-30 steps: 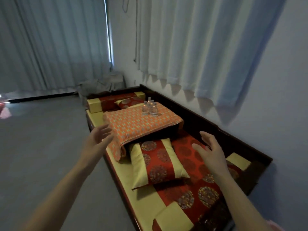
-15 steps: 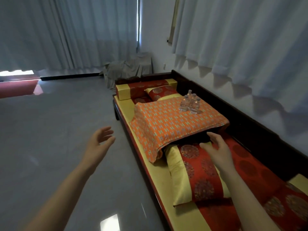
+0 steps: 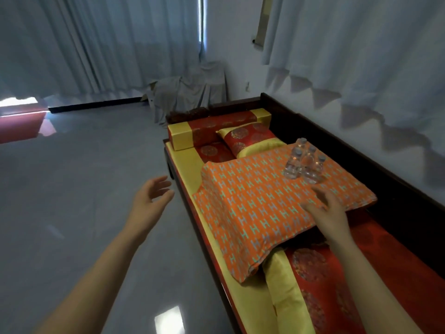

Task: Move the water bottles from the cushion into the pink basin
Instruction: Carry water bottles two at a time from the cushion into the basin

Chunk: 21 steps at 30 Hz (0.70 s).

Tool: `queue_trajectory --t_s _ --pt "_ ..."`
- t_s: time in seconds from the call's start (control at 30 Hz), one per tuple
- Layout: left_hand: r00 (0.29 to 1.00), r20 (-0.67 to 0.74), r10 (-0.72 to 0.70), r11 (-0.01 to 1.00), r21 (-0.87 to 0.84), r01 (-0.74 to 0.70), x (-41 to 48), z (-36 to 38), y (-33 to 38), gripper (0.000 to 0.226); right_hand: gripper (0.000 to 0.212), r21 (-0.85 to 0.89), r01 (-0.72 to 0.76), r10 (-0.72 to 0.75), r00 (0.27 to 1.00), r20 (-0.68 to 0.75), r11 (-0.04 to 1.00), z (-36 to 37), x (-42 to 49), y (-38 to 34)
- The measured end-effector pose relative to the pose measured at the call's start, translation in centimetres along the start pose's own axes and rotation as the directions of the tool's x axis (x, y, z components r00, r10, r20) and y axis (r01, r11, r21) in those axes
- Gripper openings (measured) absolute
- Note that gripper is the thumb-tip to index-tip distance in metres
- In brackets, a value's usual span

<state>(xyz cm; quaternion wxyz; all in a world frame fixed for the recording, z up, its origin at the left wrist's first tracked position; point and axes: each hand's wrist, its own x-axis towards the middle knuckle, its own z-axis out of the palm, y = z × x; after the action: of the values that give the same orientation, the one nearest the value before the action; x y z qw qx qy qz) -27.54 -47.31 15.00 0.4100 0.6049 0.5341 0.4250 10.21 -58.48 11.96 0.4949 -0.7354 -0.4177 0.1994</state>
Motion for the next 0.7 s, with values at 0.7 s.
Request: queue_trajectory --t_s 0.7 --pt "0.752 0.644 0.14 0.984 -0.004 -0.179 40.9 17.7 -2.0 0.041 0.052 0.062 -0.342 0.328 0.81 -0.486 0.938 11.4 18.5 1.1"
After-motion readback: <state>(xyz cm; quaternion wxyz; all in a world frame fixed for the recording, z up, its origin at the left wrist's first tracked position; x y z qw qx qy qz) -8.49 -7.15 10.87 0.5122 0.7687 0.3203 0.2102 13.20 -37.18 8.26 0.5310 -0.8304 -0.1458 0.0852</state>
